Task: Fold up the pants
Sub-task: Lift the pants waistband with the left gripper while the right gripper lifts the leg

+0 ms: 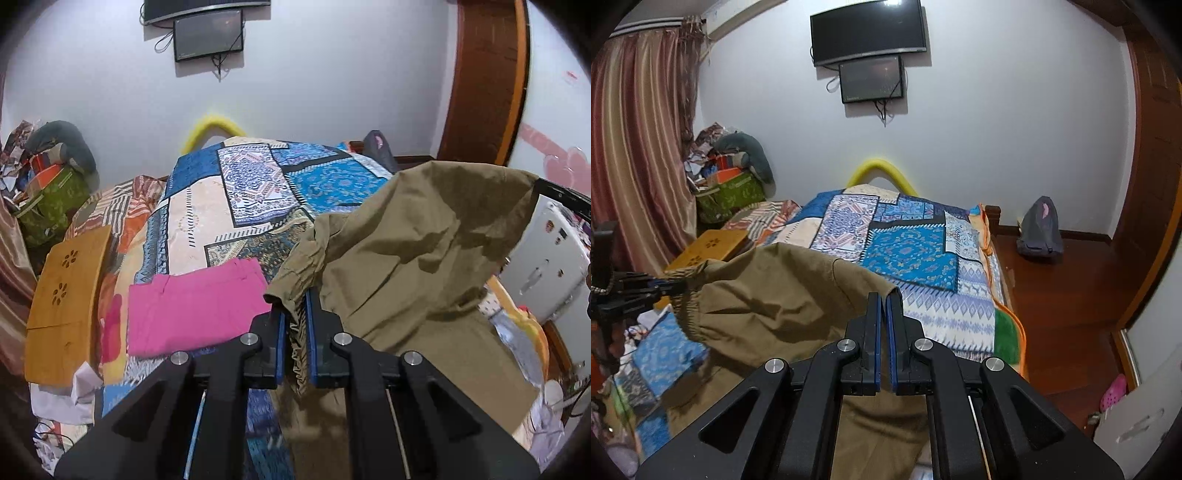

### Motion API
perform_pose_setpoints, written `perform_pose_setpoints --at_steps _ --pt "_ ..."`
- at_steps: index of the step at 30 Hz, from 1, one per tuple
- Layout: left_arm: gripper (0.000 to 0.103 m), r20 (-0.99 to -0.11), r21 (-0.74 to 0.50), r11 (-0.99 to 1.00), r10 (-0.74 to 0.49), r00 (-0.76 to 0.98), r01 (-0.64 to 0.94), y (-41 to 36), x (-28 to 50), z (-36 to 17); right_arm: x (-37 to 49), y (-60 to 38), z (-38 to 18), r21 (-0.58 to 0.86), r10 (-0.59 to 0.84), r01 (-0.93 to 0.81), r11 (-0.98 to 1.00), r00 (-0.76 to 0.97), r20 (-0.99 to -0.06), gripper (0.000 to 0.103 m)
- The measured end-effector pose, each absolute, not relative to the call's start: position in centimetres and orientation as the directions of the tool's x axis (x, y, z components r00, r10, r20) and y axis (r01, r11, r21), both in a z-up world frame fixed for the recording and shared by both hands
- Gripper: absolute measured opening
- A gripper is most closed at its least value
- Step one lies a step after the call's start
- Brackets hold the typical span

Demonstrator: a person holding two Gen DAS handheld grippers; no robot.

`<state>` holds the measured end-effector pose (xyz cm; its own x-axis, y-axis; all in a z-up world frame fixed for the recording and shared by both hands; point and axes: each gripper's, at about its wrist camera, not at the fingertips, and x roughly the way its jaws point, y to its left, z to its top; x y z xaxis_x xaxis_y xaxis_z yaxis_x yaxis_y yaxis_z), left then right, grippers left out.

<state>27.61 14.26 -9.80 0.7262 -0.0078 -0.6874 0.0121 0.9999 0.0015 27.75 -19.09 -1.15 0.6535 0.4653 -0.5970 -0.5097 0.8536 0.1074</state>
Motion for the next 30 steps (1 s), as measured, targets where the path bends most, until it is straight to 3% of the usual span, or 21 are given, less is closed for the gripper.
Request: perform_pose_setpoints --at_steps 9,18,21,23,25,27,30 --pt "0.009 -0.698 0.012 0.995 -0.06 0.713 0.096 11.5 21.6 -10.6 21.6 -20.8 0.0 0.109 0.479 -0.518 0.848 0.664 -0.574 0.003" --pt "0.009 -0.721 0.054 0.995 -0.016 0.693 0.08 10.7 21.7 -12.8 25.2 -20.9 -5.3 0.073 0.372 -0.444 0.893 0.637 -0.675 0.005" --pt "0.009 -0.724 0.043 0.997 -0.009 0.69 0.058 11.6 23.0 -13.1 28.1 -20.5 -7.6 0.097 0.372 -0.441 0.892 0.598 -0.71 0.012" --pt "0.009 -0.728 0.038 0.999 0.003 0.685 0.037 12.4 24.2 -13.4 30.3 -19.8 -9.0 0.106 0.374 -0.444 0.89 0.577 -0.726 0.029" --pt "0.009 -0.731 0.027 0.999 0.005 0.682 0.021 13.1 25.2 -13.7 32.6 -18.7 -10.2 0.089 0.365 -0.452 0.887 0.573 -0.733 0.037" --pt "0.009 -0.734 0.022 1.0 0.01 0.679 0.009 13.9 26.3 -14.0 34.1 -17.6 -11.2 0.07 0.363 -0.473 0.878 0.566 -0.74 0.039" --pt "0.009 -0.744 0.026 1.0 0.026 0.668 -0.01 15.0 28.2 -14.7 36.8 -15.4 -12.9 0.062 0.373 -0.517 0.854 0.524 -0.766 0.05"
